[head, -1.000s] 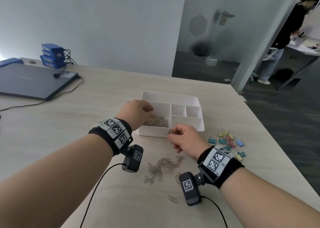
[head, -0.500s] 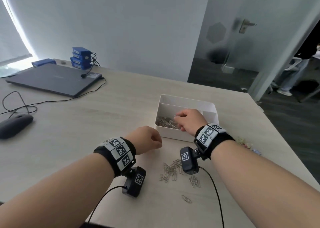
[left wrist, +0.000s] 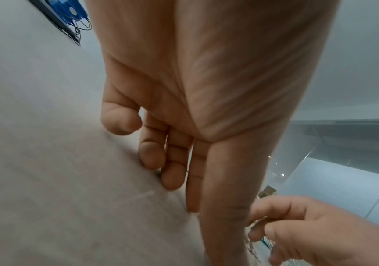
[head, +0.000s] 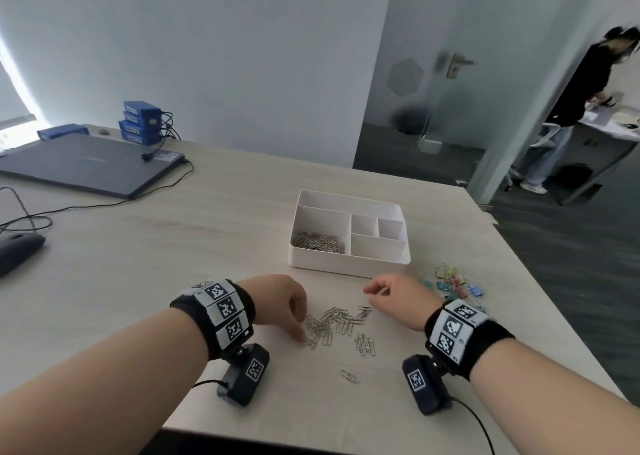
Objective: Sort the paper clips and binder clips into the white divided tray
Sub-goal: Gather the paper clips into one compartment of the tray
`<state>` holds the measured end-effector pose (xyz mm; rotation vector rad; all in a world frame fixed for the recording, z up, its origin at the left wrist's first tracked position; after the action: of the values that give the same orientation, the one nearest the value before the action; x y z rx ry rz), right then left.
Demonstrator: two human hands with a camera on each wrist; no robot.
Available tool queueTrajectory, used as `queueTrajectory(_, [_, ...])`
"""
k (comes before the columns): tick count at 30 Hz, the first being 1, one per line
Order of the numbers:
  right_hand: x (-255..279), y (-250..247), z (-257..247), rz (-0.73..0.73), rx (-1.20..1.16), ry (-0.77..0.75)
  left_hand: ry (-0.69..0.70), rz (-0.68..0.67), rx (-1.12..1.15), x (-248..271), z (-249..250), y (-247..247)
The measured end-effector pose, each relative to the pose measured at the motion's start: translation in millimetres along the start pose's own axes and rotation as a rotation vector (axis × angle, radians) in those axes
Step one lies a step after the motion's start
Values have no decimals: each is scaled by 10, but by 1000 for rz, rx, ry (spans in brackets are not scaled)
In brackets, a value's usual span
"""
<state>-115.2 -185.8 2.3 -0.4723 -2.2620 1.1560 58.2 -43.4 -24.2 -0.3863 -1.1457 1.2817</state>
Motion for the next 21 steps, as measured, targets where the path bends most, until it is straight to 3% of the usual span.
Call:
queueTrajectory(3, [93, 111, -11, -84, 145, -11, 0, 20, -31, -10, 89, 18])
queueTrajectory(8, [209, 339, -235, -190, 198, -145, 39, 89, 33, -68, 259, 87])
queueTrajectory(14, [258, 268, -171, -122, 133, -157, 26, 165, 41, -31, 264, 53])
queueTrajectory(18, [339, 329, -98, -216, 205, -89, -15, 108, -31, -58, 216, 104])
queueTrajectory(21, [333, 398, -146, -186, 239, -81, -41, 61, -132, -122, 260, 172])
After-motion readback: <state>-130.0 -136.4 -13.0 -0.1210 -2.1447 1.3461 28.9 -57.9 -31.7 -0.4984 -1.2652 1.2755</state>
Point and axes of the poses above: each hand's wrist, its own x-axis away from the middle knuckle, its own y-axis out of the palm, z = x × y, the point moved 6 cm from there along -x, towards the middle knuckle, and after that the axes turned 8 degrees about -z, right-handed, at the moved point
